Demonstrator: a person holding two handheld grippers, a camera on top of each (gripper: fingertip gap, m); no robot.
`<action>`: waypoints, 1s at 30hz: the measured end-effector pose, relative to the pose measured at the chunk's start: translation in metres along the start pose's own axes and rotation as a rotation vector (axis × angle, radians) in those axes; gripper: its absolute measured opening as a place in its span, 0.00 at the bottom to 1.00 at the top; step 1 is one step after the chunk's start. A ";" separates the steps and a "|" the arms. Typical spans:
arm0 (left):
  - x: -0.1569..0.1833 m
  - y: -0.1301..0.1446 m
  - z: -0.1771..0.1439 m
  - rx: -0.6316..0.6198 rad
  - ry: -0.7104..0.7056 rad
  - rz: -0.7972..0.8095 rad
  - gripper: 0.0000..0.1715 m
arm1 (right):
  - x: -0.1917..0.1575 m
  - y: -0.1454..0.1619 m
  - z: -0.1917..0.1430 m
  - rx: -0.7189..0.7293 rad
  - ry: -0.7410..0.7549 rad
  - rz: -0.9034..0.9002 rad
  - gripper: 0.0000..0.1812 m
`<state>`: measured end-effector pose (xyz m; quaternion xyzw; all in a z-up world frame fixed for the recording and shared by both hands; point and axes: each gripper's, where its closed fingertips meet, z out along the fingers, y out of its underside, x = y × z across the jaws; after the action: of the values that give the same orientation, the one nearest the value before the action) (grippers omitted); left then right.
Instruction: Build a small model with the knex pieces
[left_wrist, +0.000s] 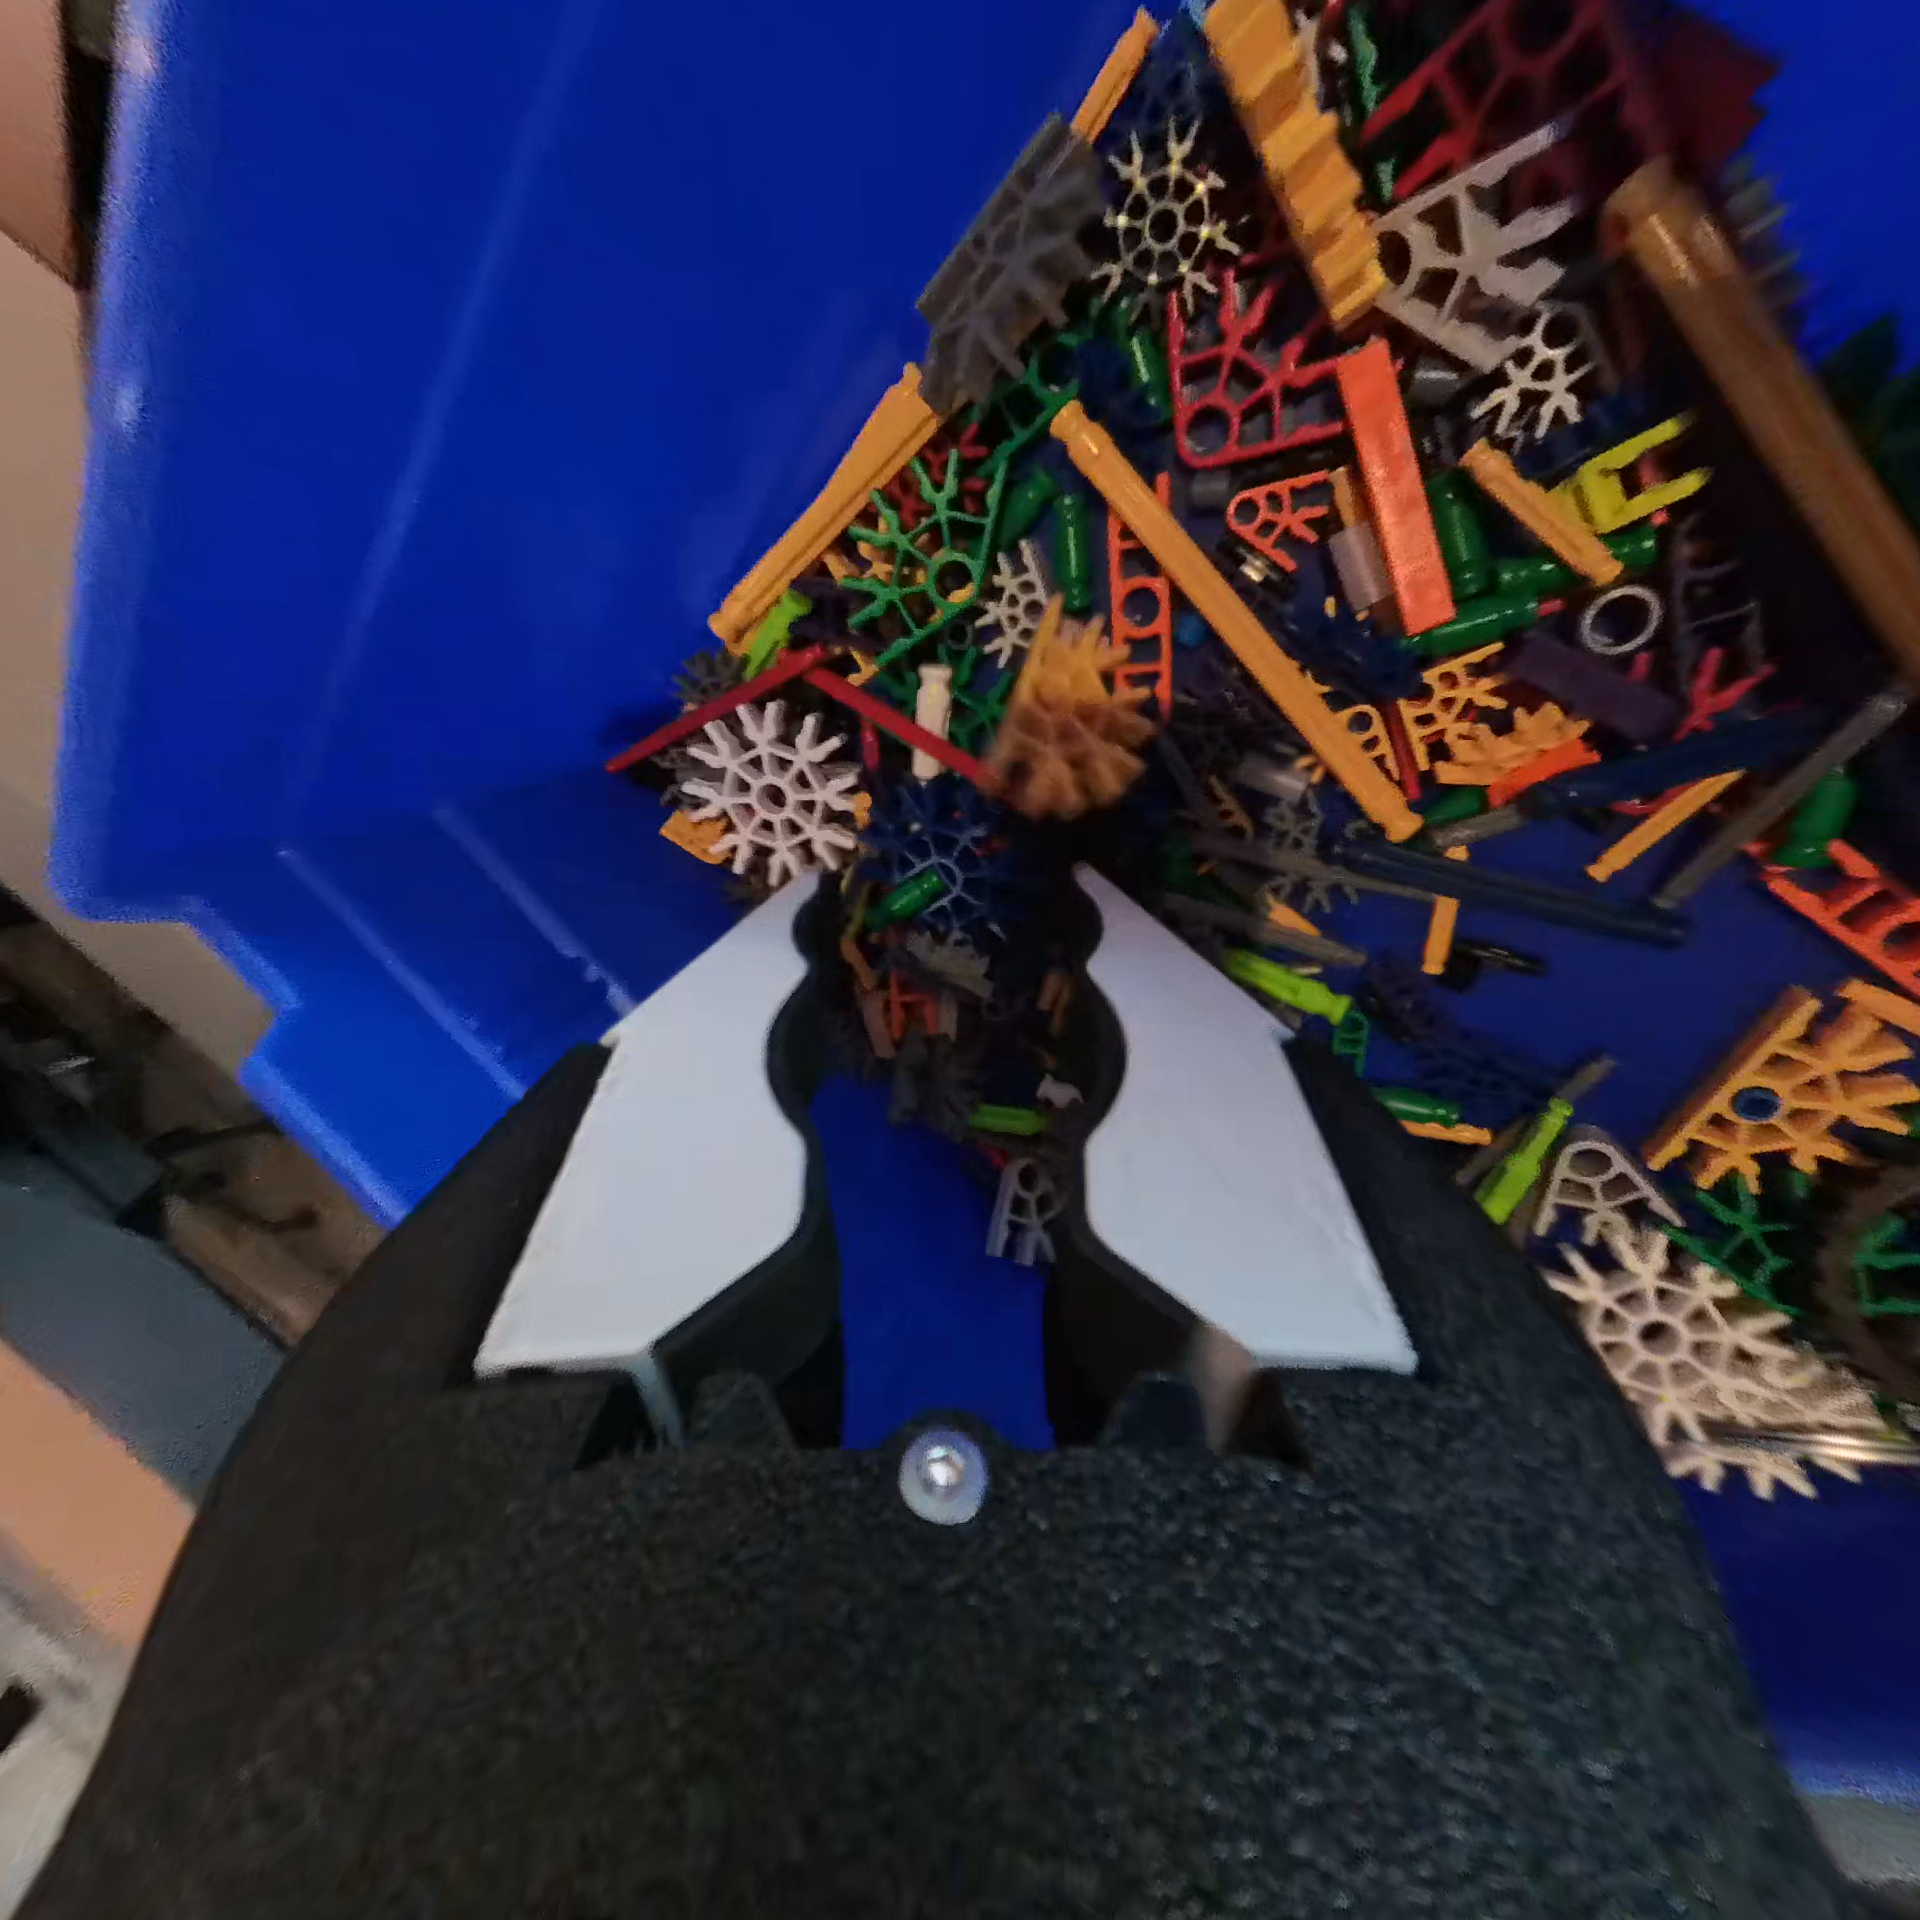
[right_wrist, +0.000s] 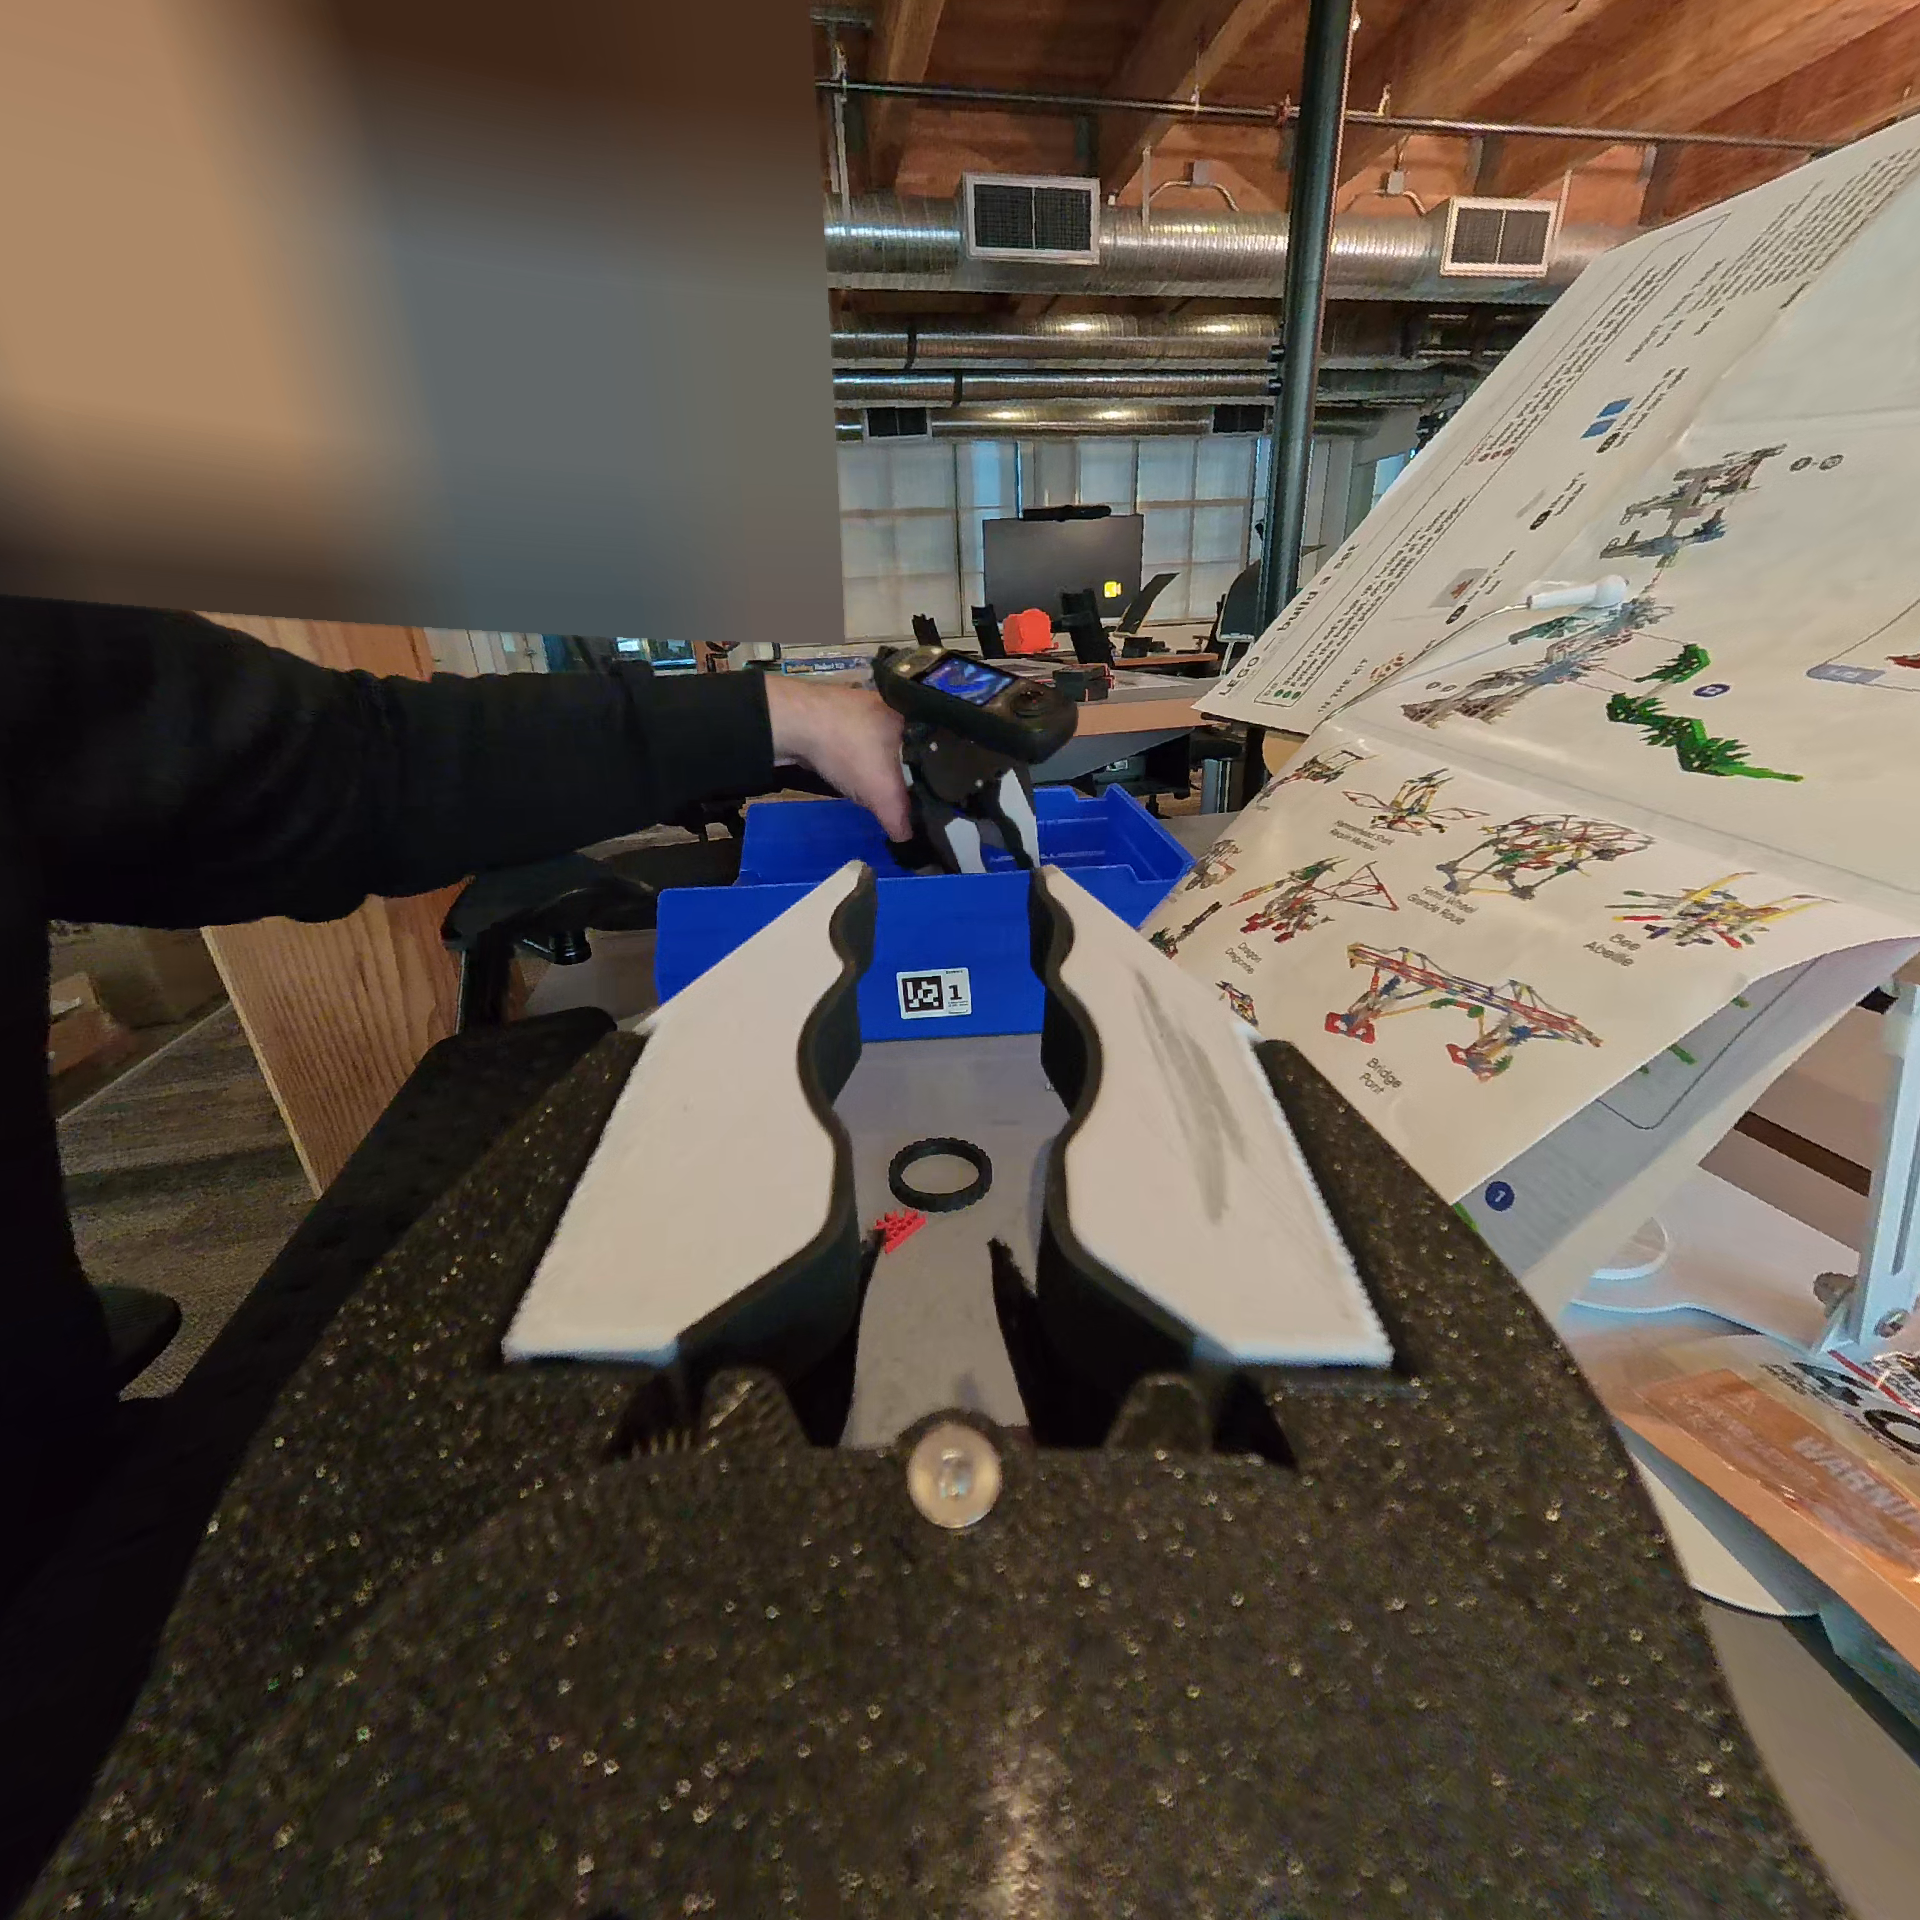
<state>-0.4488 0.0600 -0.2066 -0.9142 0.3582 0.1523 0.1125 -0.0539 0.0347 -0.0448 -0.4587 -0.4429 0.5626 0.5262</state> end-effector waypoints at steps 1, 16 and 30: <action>0.002 -0.002 0.001 0.015 0.029 -0.018 0.20 | 0.000 0.000 0.000 0.000 0.000 0.001 0.16; -0.011 -0.005 -0.010 0.101 -0.029 -0.094 0.00 | 0.000 0.001 0.001 -0.004 -0.002 0.004 0.16; -0.005 -0.007 0.008 -0.026 0.096 -0.132 0.16 | 0.000 0.003 0.001 -0.011 -0.002 0.001 0.16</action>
<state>-0.4494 0.0711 -0.2116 -0.9435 0.3001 0.1049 0.0931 -0.0553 0.0343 -0.0474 -0.4613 -0.4464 0.5607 0.5230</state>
